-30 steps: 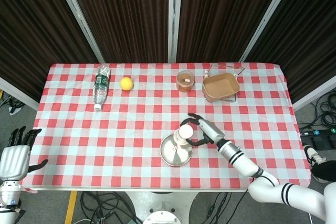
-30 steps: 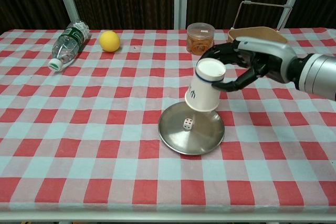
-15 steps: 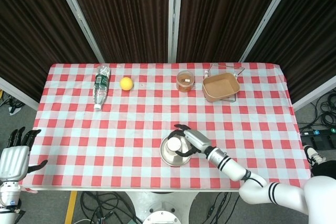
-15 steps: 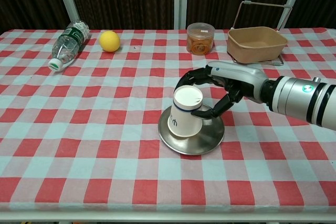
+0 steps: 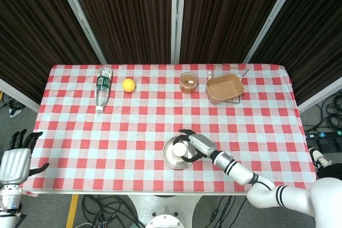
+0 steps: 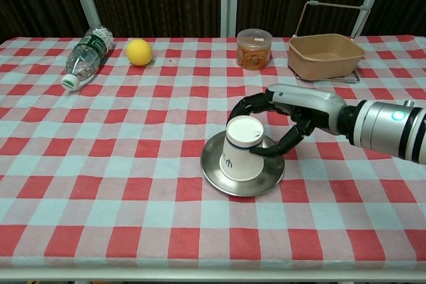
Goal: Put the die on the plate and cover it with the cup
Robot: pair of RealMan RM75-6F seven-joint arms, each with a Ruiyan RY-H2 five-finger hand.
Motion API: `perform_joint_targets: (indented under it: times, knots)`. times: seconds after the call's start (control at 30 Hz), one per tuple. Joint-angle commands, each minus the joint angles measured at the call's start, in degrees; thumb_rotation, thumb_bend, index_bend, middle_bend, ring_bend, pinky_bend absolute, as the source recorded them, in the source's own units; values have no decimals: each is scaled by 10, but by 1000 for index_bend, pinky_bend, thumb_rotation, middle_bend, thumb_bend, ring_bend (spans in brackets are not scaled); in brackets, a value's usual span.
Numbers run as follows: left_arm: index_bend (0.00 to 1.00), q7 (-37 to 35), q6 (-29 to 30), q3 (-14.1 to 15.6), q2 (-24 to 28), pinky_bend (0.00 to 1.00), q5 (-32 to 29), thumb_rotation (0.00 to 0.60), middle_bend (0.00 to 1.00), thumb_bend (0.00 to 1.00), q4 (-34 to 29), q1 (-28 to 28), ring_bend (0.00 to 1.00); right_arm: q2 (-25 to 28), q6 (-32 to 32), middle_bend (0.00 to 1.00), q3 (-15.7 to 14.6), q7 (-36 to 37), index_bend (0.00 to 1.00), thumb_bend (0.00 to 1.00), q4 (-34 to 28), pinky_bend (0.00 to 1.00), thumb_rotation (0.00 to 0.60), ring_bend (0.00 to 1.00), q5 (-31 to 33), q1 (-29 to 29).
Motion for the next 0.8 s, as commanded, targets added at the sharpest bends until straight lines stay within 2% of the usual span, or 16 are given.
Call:
perform_joint_targets:
  times: [0.03, 0.13, 0.3, 0.57, 0.8]
  knots:
    - [163, 0, 2, 0, 0, 26, 0, 600, 159, 76, -1, 1, 21, -17, 5, 269, 14, -4, 558, 327, 26, 0, 600, 0, 19, 1]
    - [163, 0, 2, 0, 1, 26, -2, 600, 159, 76, -2, 2, 21, -16, 13, 269, 7, 5, 559, 327, 19, 0, 600, 0, 7, 0]
    - [163, 3, 2, -1, 1, 27, -2, 600, 159, 76, -3, 2, 21, 1, 17, 271, -23, 25, 559, 328, 1, 0, 600, 0, -33, 10]
    - [163, 2, 3, -1, 3, 25, -2, 600, 159, 76, -3, 1, 21, -20, 23, 270, 2, 5, 556, 329, 34, 0, 600, 0, 5, 9]
    - [163, 3, 0, -2, 1, 26, -3, 600, 159, 76, -1, -1, 21, 3, 30, 270, -36, 8, 550, 331, -3, 0, 600, 0, -41, 14]
